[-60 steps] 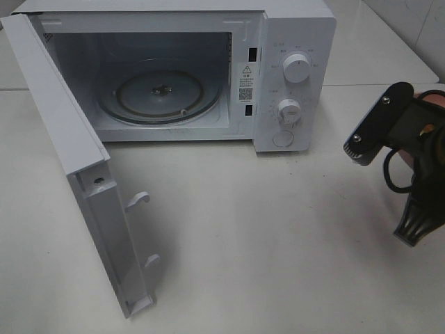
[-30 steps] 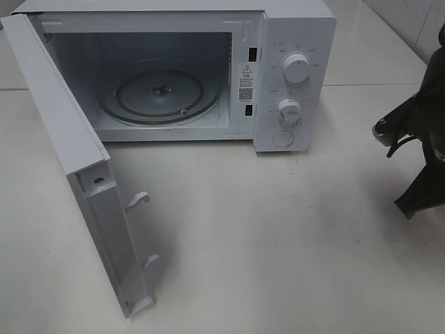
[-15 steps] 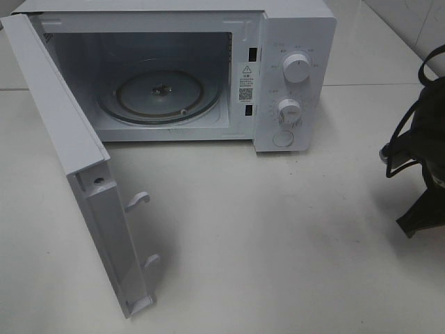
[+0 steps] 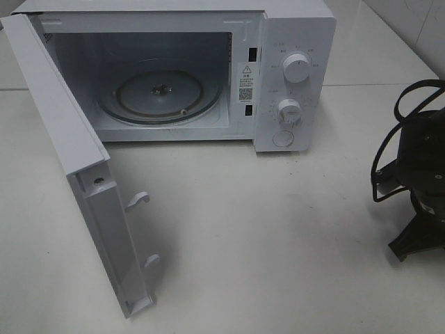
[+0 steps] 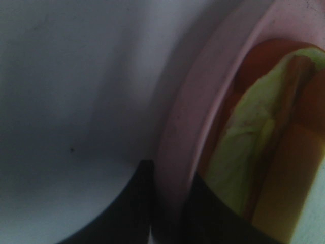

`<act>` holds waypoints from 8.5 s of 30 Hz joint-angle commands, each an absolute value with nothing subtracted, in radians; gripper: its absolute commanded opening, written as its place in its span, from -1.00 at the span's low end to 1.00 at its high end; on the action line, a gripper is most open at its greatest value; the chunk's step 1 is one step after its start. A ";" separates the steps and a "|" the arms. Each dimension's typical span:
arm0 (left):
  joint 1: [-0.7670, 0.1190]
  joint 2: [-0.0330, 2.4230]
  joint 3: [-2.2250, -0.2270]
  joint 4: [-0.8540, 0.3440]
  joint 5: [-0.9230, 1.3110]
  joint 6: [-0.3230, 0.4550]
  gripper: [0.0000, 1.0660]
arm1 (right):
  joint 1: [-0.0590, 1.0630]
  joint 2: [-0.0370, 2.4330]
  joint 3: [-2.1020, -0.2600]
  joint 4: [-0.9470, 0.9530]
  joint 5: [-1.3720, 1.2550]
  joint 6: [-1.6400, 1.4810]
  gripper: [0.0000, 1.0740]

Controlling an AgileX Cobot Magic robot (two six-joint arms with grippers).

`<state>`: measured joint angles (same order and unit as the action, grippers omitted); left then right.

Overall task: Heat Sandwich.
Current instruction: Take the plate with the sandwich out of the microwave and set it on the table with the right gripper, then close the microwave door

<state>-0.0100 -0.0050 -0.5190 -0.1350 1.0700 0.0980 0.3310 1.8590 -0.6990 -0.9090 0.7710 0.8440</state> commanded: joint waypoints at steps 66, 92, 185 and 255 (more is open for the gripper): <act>-0.005 -0.021 -0.519 -0.143 1.073 0.096 0.83 | 0.327 0.730 -0.695 -0.106 1.012 0.060 0.42; -0.005 -0.021 -0.519 -0.143 1.073 0.096 0.83 | 0.131 0.124 -0.531 -0.050 1.050 0.031 0.42; -0.005 0.508 -0.513 -0.117 0.637 0.088 -1.00 | 0.037 -0.032 -0.497 -0.026 0.997 0.018 0.42; -0.344 1.602 -0.407 0.155 -0.960 -0.086 -1.00 | 0.037 -0.032 -0.497 -0.026 0.997 0.019 0.42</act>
<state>-0.3340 1.6020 -0.3960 0.1720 -0.9490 -0.0880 0.0430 -0.0040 -0.4970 -0.0260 1.0050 0.0290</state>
